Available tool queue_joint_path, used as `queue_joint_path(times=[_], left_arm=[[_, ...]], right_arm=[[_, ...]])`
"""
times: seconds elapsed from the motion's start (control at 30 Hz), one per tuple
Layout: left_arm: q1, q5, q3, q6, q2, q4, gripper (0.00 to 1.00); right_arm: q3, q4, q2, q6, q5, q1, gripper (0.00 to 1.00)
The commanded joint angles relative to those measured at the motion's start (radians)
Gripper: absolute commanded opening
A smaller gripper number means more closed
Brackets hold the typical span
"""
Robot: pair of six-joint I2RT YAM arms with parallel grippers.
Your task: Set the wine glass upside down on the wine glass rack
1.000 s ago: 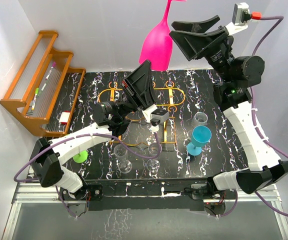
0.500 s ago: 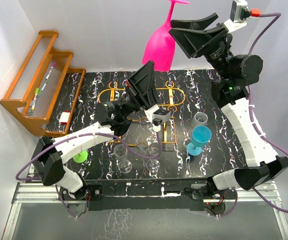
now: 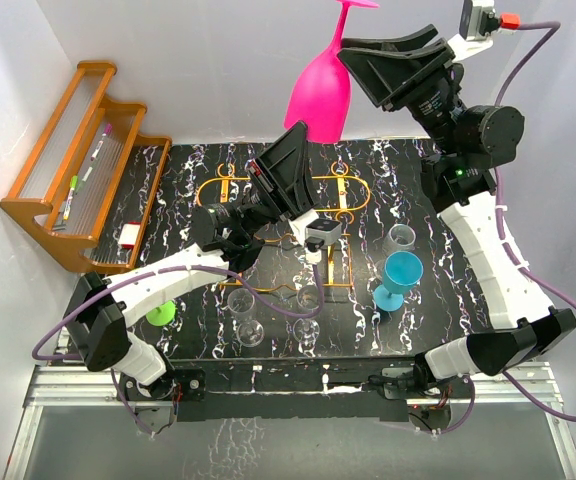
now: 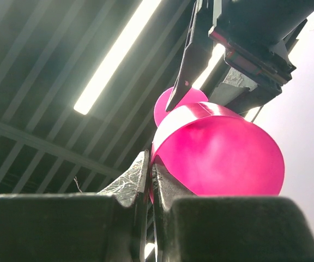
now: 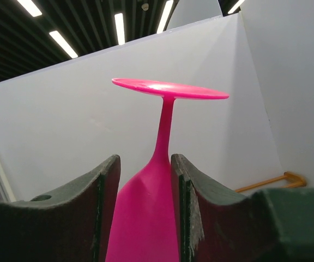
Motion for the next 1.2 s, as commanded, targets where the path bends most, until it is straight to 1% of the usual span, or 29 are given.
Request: queue_joint_path(times=[0.0,0.23,0.33,0.47,0.67,0.87,0.9,0.97,1.0,1.17], left_arm=[[-0.006,-0.009,0.002,-0.007,-0.011,0.060,0.00],[-0.006,-0.003,-0.011,-0.003,-0.010,0.062,0.00],[-0.007,0.009,-0.016,0.005,-0.009,0.061,0.00],[-0.006,0.018,-0.022,0.010,-0.009,0.061,0.00],[-0.006,0.029,-0.035,0.012,-0.009,0.063,0.00],[-0.006,0.033,-0.030,0.018,-0.003,0.068,0.00],[-0.006,0.032,-0.027,0.018,-0.004,0.067,0.00],[-0.005,0.028,-0.024,0.019,-0.002,0.065,0.00],[-0.006,0.028,-0.022,0.019,-0.001,0.065,0.00],[-0.005,0.028,-0.019,0.019,0.001,0.066,0.00]], right_arm=[[0.042,0.034,-0.008,-0.011,0.016,-0.003,0.46],[0.038,0.031,-0.010,-0.031,0.031,-0.003,0.52],[0.035,0.025,-0.007,-0.034,0.034,-0.003,0.52],[0.028,0.026,-0.004,-0.034,0.026,-0.003,0.47],[0.014,0.029,-0.002,-0.033,0.025,-0.004,0.46],[0.011,0.034,0.006,-0.026,0.007,-0.004,0.41],[0.007,0.034,0.005,-0.025,0.006,-0.003,0.39],[-0.002,0.034,0.003,-0.025,0.005,-0.003,0.31],[-0.007,0.034,0.002,-0.025,0.006,-0.003,0.29],[-0.019,0.034,0.003,-0.024,-0.005,-0.003,0.28]])
